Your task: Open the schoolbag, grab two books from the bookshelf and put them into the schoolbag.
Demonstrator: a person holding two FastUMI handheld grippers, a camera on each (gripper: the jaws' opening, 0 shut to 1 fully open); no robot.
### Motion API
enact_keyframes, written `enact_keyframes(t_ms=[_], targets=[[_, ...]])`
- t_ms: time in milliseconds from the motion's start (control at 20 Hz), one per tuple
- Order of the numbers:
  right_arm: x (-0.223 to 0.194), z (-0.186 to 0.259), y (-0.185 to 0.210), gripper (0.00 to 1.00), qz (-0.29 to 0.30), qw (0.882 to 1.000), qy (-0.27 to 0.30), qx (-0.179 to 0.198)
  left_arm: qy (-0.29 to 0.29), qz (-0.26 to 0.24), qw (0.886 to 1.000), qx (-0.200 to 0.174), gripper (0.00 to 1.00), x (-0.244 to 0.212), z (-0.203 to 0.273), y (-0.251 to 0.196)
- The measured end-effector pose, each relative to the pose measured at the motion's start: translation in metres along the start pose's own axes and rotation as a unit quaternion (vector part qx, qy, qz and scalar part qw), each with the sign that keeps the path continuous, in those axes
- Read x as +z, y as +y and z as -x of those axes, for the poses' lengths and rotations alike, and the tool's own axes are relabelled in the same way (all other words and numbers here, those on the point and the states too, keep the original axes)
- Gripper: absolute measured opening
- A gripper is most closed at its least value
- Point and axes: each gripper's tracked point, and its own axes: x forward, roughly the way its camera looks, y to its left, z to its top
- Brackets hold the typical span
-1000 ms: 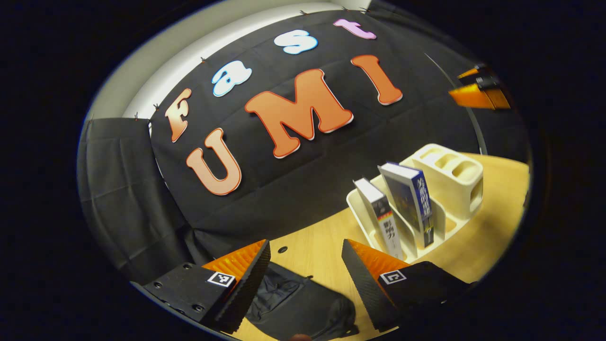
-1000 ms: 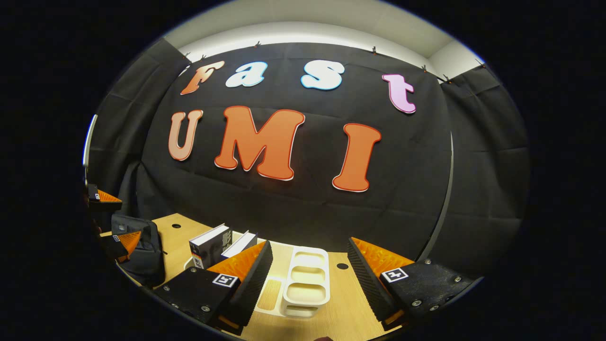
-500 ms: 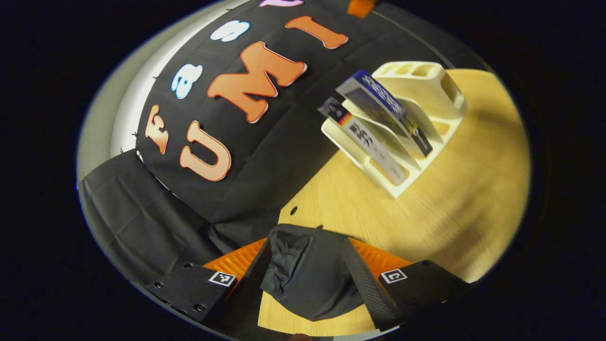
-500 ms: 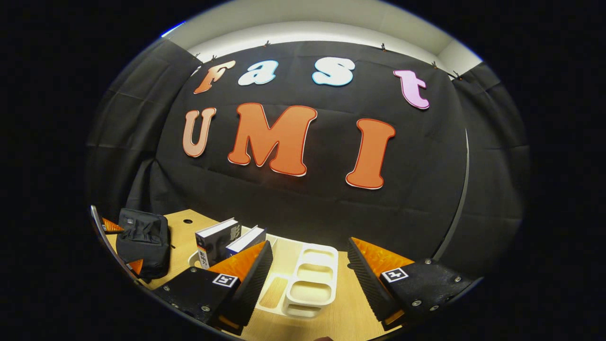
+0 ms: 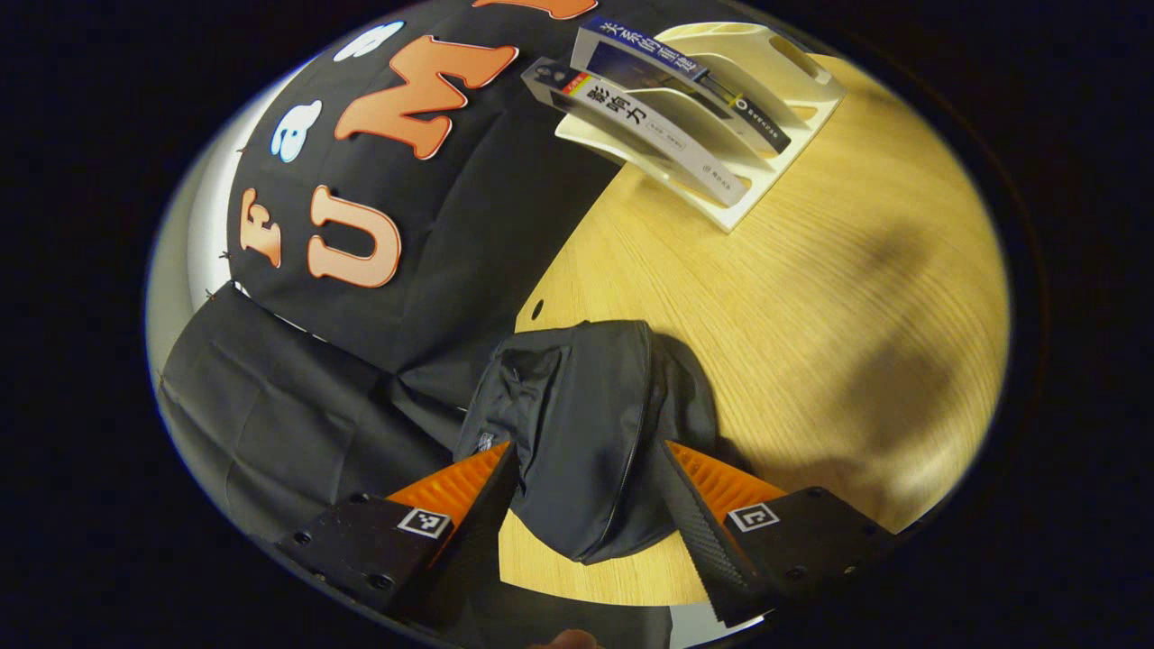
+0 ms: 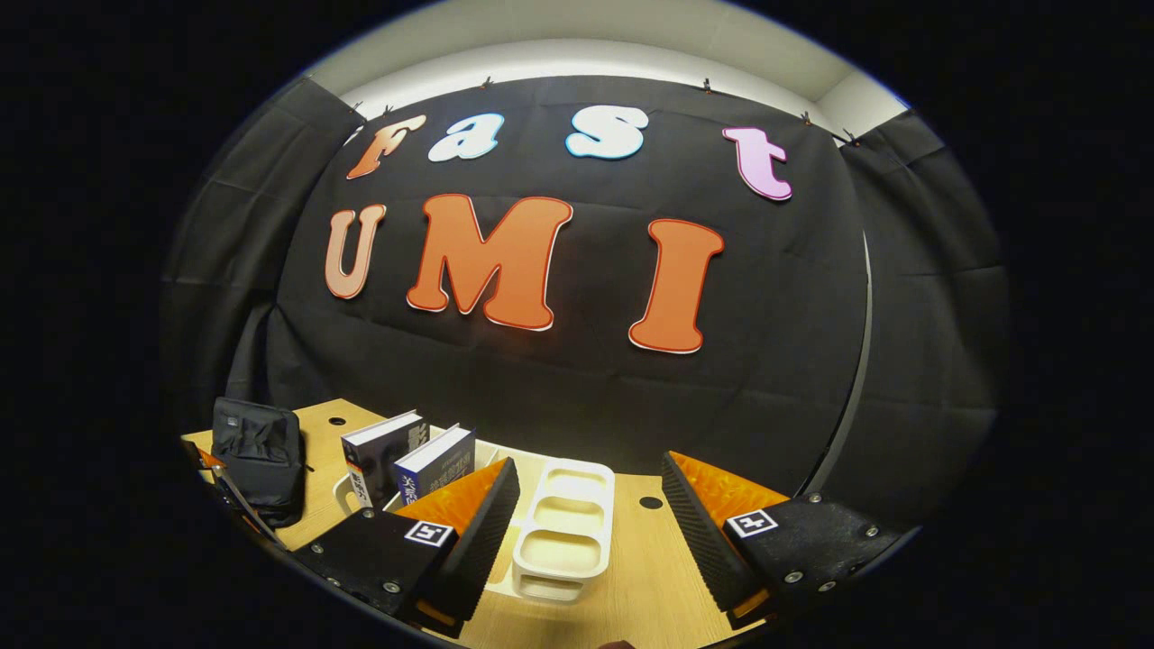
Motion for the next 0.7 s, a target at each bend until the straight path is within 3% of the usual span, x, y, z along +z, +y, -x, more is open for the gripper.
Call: enact_keyframes(t_ms=[300, 400, 700], targets=[[-0.001, 0.001, -0.006, 0.94, 0.006, 1.000, -0.001, -0.011, 0.022, -0.018, 0.999, 0.027, 0.95, -0.017, -0.022, 0.001], [0.001, 0.002, -0.010, 0.94, 0.014, 1.000, -0.005, -0.016, 0.018, -0.031, 0.998, 0.045, 0.96, -0.014, -0.026, 0.009], [0.003, 0.003, -0.010, 0.94, 0.011, 1.000, -0.008, -0.014, -0.007, -0.079, 0.996, 0.051, 0.94, 0.005, -0.047, 0.021]])
